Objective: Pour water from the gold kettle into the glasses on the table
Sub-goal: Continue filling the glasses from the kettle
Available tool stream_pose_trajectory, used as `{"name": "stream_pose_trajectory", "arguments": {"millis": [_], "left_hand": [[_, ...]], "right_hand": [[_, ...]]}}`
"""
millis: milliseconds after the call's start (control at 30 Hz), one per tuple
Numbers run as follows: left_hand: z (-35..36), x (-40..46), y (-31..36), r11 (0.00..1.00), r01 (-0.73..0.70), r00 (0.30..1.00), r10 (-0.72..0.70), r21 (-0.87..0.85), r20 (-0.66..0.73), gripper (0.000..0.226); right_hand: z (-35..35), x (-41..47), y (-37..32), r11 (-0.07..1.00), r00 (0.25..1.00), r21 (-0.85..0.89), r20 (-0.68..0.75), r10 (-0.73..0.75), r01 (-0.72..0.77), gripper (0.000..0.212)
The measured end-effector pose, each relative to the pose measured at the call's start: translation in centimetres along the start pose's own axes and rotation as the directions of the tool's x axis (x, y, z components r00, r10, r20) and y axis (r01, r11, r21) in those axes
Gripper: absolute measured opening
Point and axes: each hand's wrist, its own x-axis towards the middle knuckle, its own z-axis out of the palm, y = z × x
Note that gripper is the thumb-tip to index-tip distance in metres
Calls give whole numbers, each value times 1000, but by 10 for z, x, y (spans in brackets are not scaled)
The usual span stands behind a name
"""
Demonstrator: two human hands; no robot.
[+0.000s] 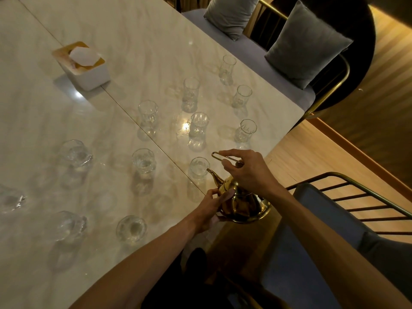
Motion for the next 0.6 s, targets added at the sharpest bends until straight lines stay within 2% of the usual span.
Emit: {"name": "stream_pose_trajectory", "arguments": {"millis": [233,400,600], "left_hand": [[-4,3,-3,1000,-5,1000,5,29,-3,82],[-11,9,-6,997,-42,998,45,57,-50,96],[-18,11,-9,979,-136,987,147,150,-63,74]], "right_hand": [[4,-6,5,1000,1000,26,-20,16,-16,29],[9,-20,18,988,997,145,-49,52,-45,31],[20,-38,38,978,991,205,-121,49,-23,34]]}}
